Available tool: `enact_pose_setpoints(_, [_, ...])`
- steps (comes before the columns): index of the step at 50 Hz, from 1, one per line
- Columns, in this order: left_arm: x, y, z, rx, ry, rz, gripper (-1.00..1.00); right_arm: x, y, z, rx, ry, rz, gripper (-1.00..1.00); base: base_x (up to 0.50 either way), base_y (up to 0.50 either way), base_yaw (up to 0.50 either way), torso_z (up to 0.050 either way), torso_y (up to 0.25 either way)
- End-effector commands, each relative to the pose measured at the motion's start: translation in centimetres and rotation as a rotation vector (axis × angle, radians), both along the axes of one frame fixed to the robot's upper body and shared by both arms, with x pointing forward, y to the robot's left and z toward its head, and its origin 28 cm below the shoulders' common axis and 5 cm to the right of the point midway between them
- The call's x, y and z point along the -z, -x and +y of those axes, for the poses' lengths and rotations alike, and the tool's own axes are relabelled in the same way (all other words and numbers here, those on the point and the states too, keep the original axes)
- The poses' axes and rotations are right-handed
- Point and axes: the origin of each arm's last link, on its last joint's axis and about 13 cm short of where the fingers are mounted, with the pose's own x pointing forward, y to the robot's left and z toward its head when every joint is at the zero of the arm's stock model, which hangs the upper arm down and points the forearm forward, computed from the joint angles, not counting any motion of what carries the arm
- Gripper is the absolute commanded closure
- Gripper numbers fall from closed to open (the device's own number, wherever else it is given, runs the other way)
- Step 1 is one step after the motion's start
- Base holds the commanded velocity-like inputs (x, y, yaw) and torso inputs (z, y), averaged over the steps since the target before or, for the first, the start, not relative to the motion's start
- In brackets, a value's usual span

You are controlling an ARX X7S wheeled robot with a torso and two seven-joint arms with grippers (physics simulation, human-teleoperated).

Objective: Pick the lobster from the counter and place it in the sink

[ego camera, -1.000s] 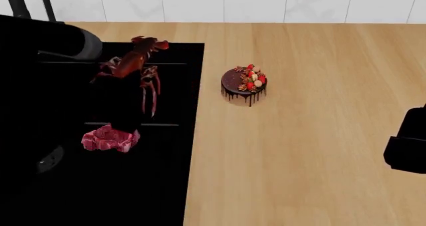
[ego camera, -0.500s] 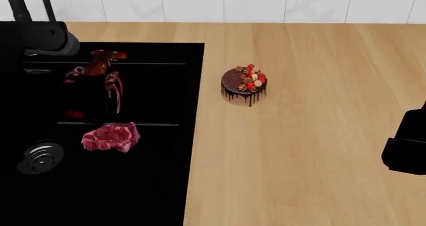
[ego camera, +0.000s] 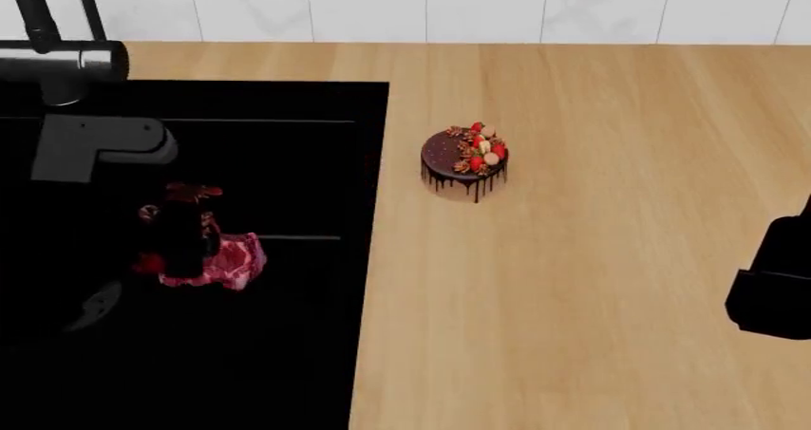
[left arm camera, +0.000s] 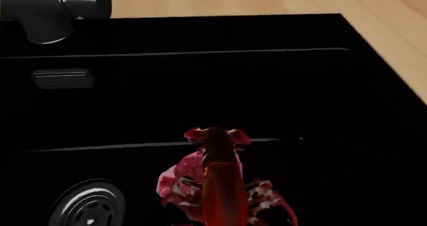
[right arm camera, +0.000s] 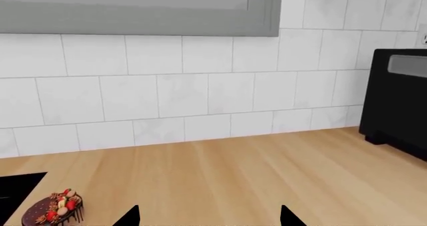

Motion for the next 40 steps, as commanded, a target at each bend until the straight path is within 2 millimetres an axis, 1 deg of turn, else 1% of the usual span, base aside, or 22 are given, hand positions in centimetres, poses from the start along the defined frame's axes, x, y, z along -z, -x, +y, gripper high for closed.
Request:
enact_pose_setpoints(1, [3.2, -2.2, -0.2, -0.034, 0.004, 0.077, 1.0, 0.2, -0.1, 0.0, -0.004, -0.005, 0.002, -1.0, 0.0, 0.0, 0.0, 0.0, 0.0])
enact_pose_setpoints(6, [4.4, -2.9, -0.6, -0.059, 0.021, 0.104, 1.0, 0.3, -0.3, 0.0, -0.008, -0.009, 0.006, -1.0, 0.0, 0.0, 0.0, 0.0, 0.0])
enact_pose_setpoints(19, [6.3, -2.0, -0.7, -0.098, 0.055, 0.186, 1.0, 0.5, -0.2, -0.1, -0.004, -0.014, 0.009, -1.0, 0.0, 0.0, 0.0, 0.0, 0.001])
enact_pose_setpoints(30, [7.2, -1.6, -1.0, -0.086, 0.055, 0.209, 1.0, 0.4, 0.0, -0.1, -0.003, -0.011, 0.008, -1.0, 0.0, 0.0, 0.0, 0.0, 0.0])
enact_pose_setpoints(40, [7.6, -1.5, -0.8, -0.109, 0.057, 0.209, 1.0, 0.5, 0.0, -0.1, -0.004, -0.014, 0.007, -1.0, 0.0, 0.0, 0.0, 0.0, 0.0])
